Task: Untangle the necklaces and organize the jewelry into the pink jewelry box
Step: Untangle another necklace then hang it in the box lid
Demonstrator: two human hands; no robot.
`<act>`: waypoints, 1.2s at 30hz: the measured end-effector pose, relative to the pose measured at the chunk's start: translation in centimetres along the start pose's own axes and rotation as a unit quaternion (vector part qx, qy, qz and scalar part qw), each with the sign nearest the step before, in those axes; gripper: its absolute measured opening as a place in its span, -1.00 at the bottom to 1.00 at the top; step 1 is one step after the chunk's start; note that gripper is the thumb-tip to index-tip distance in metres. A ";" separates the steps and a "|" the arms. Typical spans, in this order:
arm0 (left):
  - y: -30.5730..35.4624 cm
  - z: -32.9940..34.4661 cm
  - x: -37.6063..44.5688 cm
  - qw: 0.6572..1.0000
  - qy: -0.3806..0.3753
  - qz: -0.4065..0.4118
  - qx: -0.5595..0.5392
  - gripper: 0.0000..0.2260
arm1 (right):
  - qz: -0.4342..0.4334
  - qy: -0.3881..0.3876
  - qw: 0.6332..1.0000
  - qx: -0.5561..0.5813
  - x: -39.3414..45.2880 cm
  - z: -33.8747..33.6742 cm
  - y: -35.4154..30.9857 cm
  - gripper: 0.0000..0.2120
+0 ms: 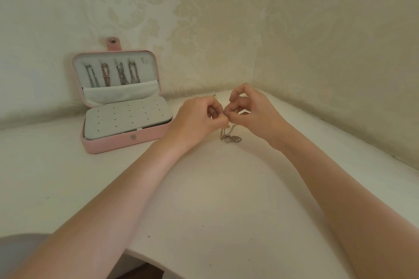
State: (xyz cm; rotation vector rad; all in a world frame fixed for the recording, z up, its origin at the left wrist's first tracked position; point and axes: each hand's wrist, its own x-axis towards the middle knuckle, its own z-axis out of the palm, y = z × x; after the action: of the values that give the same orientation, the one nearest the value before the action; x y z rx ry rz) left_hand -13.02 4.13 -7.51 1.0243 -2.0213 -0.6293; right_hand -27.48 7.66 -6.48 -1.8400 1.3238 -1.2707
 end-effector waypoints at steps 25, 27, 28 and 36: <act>0.7 -0.7 0.0 0.985 -0.028 0.010 -0.170 -0.79 | 0.108 0.024 0.971 0.211 0.0 -0.4 0.4 -0.76; 0.8 -0.8 0.0 0.979 -0.023 0.011 -0.200 -0.79 | 0.122 0.031 0.953 0.277 0.0 -0.3 0.4 -0.76; 0.8 -0.8 0.0 0.974 -0.019 0.009 -0.224 -0.79 | 0.126 0.032 0.944 0.303 0.0 -0.1 0.4 -0.75; 0.4 -0.9 0.2 0.968 -0.017 -0.007 -0.249 -0.79 | 0.106 0.050 0.946 0.301 0.0 -0.5 0.1 -0.77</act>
State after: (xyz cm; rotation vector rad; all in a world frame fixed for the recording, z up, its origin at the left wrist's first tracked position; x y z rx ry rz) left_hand -12.58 4.14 -6.65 0.7263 -1.7515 -1.0998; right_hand -27.99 7.68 -6.33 -1.1913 0.9935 -1.4582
